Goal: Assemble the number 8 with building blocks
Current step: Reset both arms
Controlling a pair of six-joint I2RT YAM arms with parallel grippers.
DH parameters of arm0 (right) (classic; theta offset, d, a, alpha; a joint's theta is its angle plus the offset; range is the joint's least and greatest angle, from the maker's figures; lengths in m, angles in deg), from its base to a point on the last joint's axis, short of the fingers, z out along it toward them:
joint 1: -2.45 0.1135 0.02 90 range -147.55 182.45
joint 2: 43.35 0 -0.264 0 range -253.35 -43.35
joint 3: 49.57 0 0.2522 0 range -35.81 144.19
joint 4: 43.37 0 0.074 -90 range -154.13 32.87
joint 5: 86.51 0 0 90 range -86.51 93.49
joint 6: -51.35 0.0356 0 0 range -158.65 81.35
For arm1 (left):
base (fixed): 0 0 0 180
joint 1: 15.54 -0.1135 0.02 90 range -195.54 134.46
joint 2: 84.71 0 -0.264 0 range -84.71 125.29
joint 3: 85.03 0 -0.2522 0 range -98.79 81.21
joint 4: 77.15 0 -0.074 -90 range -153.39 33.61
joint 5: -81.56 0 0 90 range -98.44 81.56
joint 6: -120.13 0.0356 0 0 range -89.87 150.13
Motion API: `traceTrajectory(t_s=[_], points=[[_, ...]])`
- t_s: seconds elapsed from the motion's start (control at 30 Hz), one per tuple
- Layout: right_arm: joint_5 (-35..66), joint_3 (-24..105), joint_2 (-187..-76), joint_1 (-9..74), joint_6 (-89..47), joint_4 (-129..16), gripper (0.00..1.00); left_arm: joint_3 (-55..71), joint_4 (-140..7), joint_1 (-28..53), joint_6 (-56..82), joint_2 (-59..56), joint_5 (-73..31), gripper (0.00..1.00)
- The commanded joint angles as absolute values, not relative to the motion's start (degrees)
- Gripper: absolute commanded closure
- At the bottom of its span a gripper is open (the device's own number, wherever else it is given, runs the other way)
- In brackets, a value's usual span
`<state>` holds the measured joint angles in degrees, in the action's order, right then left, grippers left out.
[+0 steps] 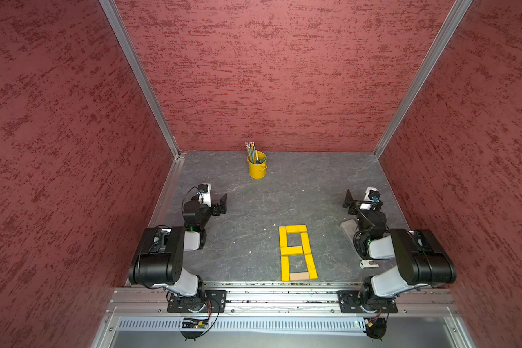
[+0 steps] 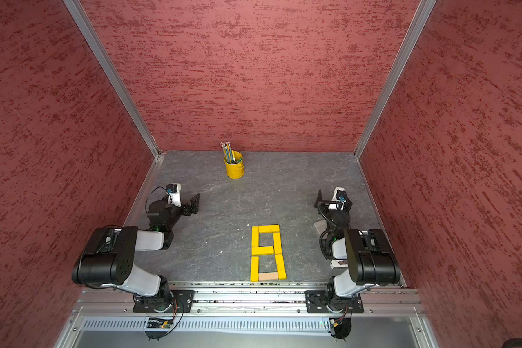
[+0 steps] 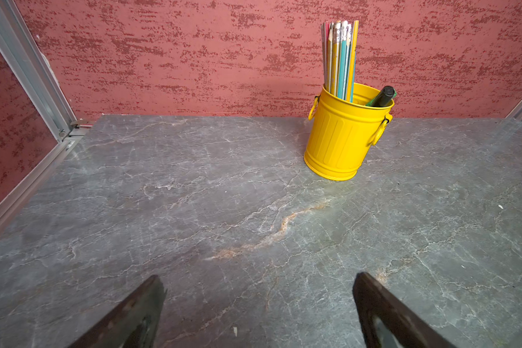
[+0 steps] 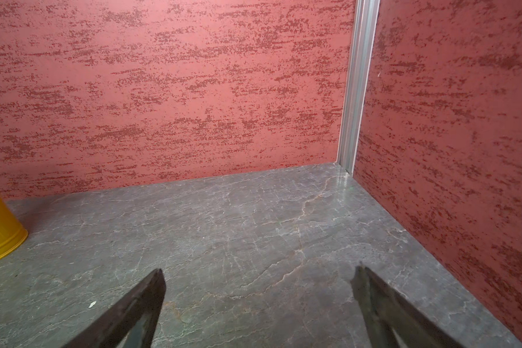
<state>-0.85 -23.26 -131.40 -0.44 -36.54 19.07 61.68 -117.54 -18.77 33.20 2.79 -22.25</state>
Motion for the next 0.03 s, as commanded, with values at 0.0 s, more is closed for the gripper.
traceTrajectory(t_s=[0.0], points=[[0.42,-23.42,-131.44,-0.54,-36.45,18.41,0.01,60.71,-117.01,-19.14,33.21,3.07,-23.20,0.01]])
